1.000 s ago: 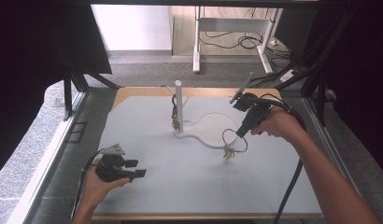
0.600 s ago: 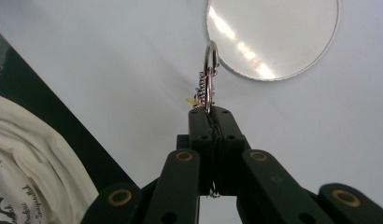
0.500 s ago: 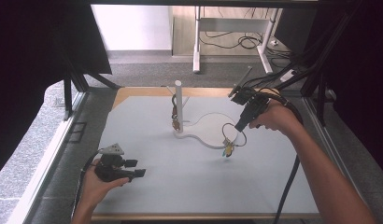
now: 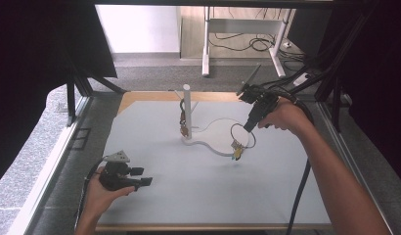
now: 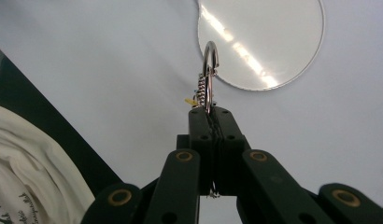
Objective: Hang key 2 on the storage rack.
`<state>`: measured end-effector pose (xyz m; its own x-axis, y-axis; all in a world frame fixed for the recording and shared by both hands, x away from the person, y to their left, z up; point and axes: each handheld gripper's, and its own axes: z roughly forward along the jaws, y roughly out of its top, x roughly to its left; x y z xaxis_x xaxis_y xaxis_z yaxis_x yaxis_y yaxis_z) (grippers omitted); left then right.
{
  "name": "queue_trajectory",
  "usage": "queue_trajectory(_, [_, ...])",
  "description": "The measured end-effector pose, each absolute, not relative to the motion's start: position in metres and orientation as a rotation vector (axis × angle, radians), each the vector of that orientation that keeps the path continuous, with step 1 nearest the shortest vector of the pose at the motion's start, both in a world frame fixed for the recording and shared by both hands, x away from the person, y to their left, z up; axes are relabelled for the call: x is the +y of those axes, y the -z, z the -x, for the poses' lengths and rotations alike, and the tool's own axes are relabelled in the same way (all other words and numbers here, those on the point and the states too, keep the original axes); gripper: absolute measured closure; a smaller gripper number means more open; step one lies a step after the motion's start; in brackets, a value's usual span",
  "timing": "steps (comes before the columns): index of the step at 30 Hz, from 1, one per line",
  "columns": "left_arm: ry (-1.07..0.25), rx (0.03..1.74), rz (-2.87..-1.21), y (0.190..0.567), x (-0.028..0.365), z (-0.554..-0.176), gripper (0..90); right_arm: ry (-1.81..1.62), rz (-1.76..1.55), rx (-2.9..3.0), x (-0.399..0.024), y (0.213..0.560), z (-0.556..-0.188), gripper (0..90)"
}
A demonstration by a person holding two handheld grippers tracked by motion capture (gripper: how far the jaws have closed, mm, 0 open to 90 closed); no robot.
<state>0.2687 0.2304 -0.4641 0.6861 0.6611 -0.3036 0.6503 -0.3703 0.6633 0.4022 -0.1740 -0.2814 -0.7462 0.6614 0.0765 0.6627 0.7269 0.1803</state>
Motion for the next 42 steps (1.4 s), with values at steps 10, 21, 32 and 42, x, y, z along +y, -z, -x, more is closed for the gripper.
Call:
queue_trajectory(10, [-0.017, 1.005, -2.094, 0.463, 0.233, -0.269, 41.0, 0.306, 1.129, -2.917, -0.163, 0.283, -0.413, 88.5])
queue_trajectory(21, [-0.011, 1.008, -2.085, 0.464, 0.235, -0.269, 41.0, 0.306, 1.152, -2.908, -0.153, 0.283, -0.427, 88.5])
queue_trajectory(32, [-0.012, 1.01, -2.081, 0.463, 0.237, -0.268, 41.0, 0.326, 1.166, -2.912, -0.146, 0.281, -0.438, 88.5])
queue_trajectory(42, [-0.007, 1.012, -2.078, 0.463, 0.237, -0.268, 41.0, 0.366, 1.163, -2.901, -0.139, 0.279, -0.446, 88.5])
